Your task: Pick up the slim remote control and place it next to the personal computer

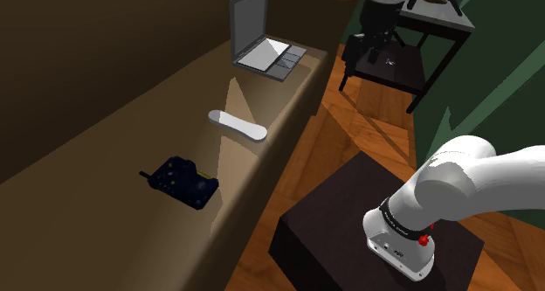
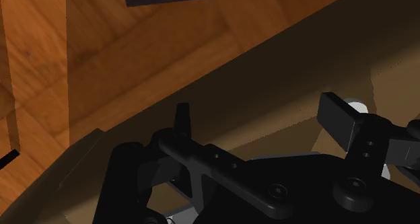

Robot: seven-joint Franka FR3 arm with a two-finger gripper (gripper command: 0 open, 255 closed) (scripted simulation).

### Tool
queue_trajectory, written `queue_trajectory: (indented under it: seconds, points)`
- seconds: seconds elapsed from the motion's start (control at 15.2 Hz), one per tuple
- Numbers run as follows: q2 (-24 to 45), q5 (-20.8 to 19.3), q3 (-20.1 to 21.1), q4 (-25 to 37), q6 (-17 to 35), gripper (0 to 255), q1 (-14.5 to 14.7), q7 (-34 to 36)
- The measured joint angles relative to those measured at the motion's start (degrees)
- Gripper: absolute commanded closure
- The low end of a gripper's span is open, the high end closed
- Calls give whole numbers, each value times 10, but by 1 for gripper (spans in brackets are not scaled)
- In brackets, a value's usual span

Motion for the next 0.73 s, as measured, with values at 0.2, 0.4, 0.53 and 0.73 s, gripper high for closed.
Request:
queue_trajectory:
  seconds: [0.2,0.4,0.53,0.73]
  points:
    - [14,3,3,-9,23,0,5,-2]
    - [51,9,9,-13,66,0,15,-7]
    - [88,13,15,-6,98,0,21,-10]
    - [140,18,24,-1,147,0,32,-13]
